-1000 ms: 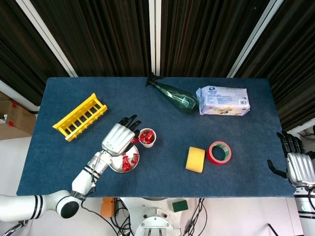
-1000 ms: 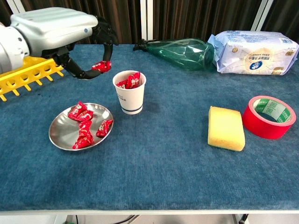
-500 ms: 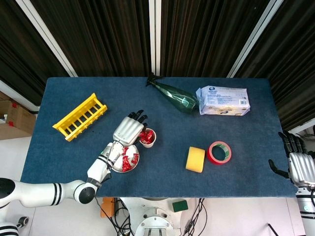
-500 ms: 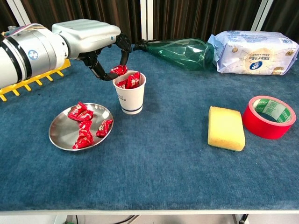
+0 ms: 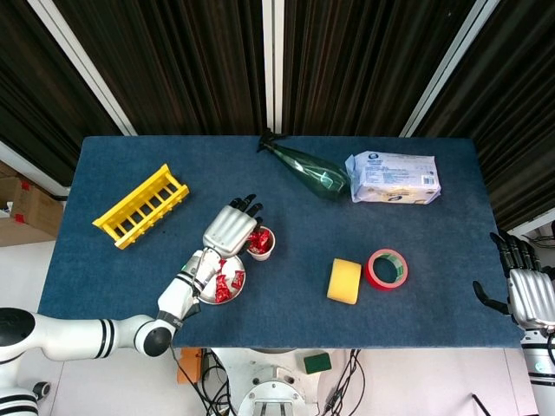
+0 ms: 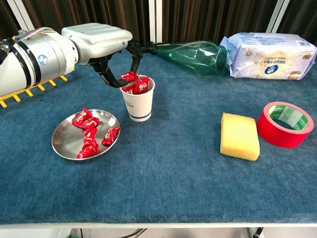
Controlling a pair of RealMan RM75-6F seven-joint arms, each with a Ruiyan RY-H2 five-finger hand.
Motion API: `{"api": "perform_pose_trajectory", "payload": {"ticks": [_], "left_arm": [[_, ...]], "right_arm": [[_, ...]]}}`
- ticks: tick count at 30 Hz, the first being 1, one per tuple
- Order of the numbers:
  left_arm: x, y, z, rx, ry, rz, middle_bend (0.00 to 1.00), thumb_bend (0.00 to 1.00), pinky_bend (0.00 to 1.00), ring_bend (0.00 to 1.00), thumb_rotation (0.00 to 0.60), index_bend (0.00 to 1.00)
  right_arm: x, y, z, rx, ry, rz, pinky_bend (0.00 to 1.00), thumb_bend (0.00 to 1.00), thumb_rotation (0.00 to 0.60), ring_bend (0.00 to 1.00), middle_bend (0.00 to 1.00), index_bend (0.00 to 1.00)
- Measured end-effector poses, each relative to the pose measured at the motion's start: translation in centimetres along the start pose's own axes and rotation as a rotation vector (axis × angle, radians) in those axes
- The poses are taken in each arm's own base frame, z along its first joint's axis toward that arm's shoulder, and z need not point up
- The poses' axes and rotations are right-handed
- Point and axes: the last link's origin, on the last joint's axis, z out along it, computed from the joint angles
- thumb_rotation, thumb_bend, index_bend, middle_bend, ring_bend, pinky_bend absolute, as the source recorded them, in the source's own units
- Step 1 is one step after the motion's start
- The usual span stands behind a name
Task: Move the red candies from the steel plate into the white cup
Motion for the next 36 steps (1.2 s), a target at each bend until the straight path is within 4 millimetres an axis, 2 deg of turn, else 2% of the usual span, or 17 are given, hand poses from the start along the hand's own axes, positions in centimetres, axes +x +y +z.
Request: {"api": "perform_pose_trajectory", "payload": {"ticks": [8, 19, 28, 34, 36], "left_arm": [[-0.1, 0.3, 0.1, -0.011, -0.003, 0.001, 0.21, 0.35, 0.23, 0.08, 0.6, 0.34], [0.9, 0.1, -0.9, -0.013, 0.03, 0.001, 0.21, 0.35, 0.23, 0.08, 0.6, 0.3], [1.5, -1.2, -4.3, 0.008, 0.048, 0.022, 0.21, 0.34, 0.23, 0.08, 0.6, 0.31], [1.3, -3.7, -7.9, 0.068, 0.103, -0.022, 0.22, 0.33, 0.23, 0.08, 0.6, 0.31], [0.9, -5.1, -9.7, 0.102, 0.124, -0.048, 0.23, 0.32, 0.23, 0.08, 0.6, 0.31]], "right_arm": [[0.1, 0.0, 0.0, 0.0, 0.003, 0.003, 0.0, 0.33, 0.6, 0.0, 0.0, 0.0], [0.0, 0.0, 0.0, 0.001, 0.001, 0.002, 0.0, 0.33, 0.6, 0.0, 0.0, 0.0], [-0.1, -0.1, 0.0, 0.002, -0.002, -0.004, 0.0, 0.33, 0.6, 0.0, 0.0, 0.0], [-0.1, 0.0, 0.0, -0.006, 0.002, -0.004, 0.0, 0.33, 0.6, 0.0, 0.0, 0.0], [-0.2, 0.1, 0.1, -0.009, 0.0, -0.007, 0.0, 0.33, 0.6, 0.0, 0.0, 0.0]]}}
